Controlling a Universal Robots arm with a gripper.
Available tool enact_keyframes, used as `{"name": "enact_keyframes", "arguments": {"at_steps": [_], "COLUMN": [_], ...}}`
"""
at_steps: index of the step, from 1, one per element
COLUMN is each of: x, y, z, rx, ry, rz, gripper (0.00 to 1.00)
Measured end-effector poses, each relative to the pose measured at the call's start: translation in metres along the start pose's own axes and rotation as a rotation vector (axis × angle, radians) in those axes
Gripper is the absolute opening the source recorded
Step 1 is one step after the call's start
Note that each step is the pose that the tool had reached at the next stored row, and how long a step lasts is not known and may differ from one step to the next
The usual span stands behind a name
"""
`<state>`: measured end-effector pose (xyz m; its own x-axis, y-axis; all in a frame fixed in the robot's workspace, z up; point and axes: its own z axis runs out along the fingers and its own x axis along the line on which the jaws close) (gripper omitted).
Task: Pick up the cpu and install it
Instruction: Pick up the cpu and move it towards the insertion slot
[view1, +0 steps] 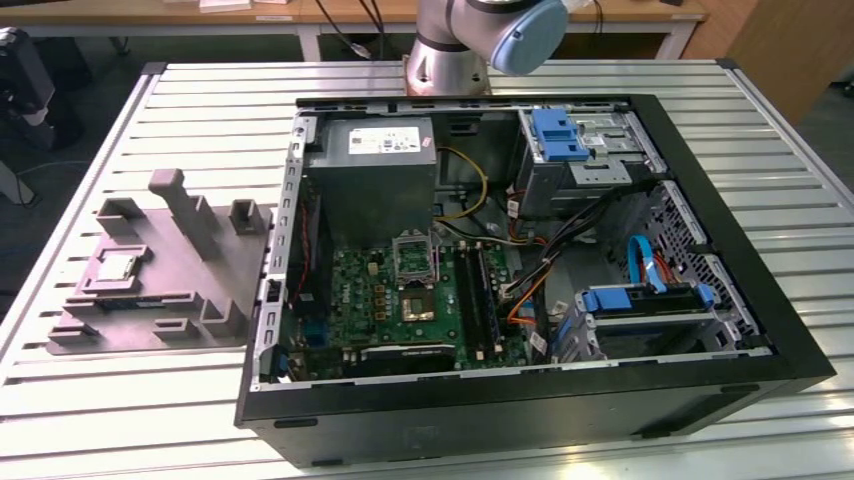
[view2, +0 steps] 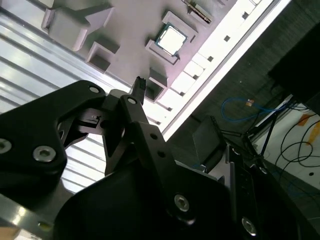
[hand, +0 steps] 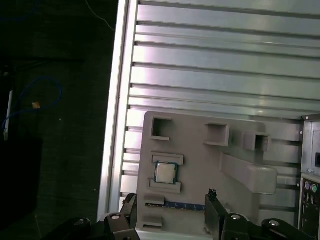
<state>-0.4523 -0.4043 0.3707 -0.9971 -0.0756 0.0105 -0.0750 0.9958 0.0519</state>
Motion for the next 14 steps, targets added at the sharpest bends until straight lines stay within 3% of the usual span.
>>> {"name": "enact_keyframes", "arguments": {"at_steps": [14], "x": [-0.0001], "y": [0.0000], "z": [0.0010], "rx": [0.0000], "ry": [0.0004], "rz": [-0.013], "gripper": [0.65]}}
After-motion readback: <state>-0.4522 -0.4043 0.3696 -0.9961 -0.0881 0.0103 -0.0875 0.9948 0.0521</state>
